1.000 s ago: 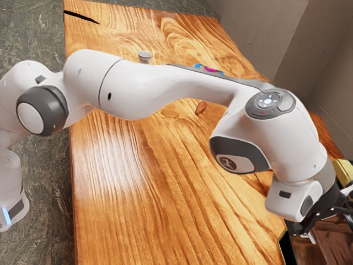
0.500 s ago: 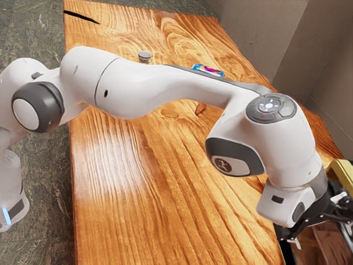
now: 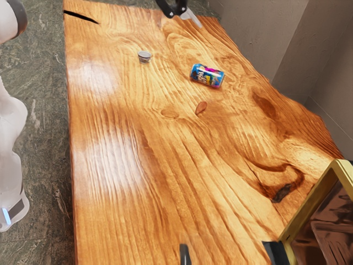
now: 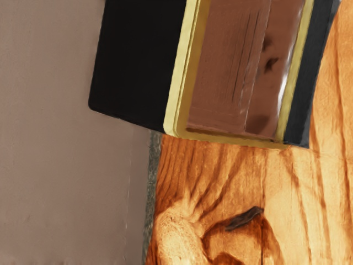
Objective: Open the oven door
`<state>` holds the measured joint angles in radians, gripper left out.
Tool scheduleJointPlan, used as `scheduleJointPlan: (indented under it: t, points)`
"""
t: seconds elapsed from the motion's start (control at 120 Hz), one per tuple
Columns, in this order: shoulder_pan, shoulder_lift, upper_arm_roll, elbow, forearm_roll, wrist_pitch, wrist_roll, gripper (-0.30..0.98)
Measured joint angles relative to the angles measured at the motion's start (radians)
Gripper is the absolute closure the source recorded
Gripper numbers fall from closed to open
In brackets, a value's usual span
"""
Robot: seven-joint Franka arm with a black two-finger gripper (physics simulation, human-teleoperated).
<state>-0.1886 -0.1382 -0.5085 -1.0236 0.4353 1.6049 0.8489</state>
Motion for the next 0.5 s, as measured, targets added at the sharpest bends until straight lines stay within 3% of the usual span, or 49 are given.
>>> scheduleJointPlan:
  t: [0.025, 0.067, 0.117, 0.217, 0.325, 0.5]
  points:
    - [0.126, 0.091, 0.017, 0.080, -0.021, -0.051, -0.026, 0.01]
    - [0.249, 0.202, 0.141, 0.152, -0.065, -0.123, -0.071, 0.01]
    - [0.311, 0.308, 0.362, 0.175, -0.164, -0.190, -0.120, 0.00]
    - [0.289, 0.379, 0.560, 0.000, -0.339, -0.232, -0.182, 0.00]
    - [0.277, 0.390, 0.622, -0.066, -0.461, -0.238, -0.226, 0.00]
    - [0.272, 0.387, 0.632, -0.076, -0.518, -0.261, -0.335, 0.00]
